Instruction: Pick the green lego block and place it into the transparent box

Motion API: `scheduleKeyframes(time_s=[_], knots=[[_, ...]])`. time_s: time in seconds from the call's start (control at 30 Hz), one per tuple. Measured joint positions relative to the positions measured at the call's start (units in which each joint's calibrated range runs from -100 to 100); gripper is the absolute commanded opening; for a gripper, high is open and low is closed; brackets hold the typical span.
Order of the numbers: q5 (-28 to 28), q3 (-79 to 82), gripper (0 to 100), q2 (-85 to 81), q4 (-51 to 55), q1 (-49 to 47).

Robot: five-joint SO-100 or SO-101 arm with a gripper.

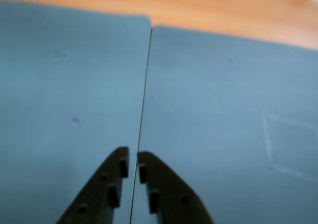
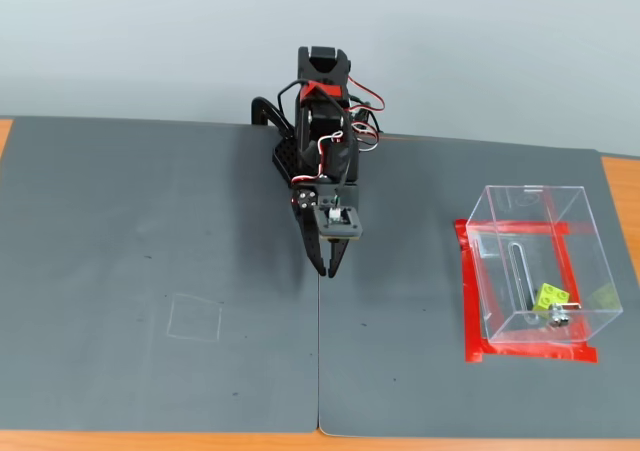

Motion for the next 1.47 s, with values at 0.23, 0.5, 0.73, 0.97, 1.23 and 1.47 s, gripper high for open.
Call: scheduleKeyframes(time_s=[0.23,0.5,0.73,0.97,1.23,1.47], knots=[[-0.1,0.0,2,0.0,6.6,0.0],[-0.8,0.0,2,-0.1,6.6,0.0],[-2.3,0.0,2,-0.1,6.6,0.0],[-2.5,0.0,2,-0.1,6.6,0.0],[-2.5,0.0,2,-0.1,6.6,0.0],[-2.5,0.0,2,-0.1,6.6,0.0]])
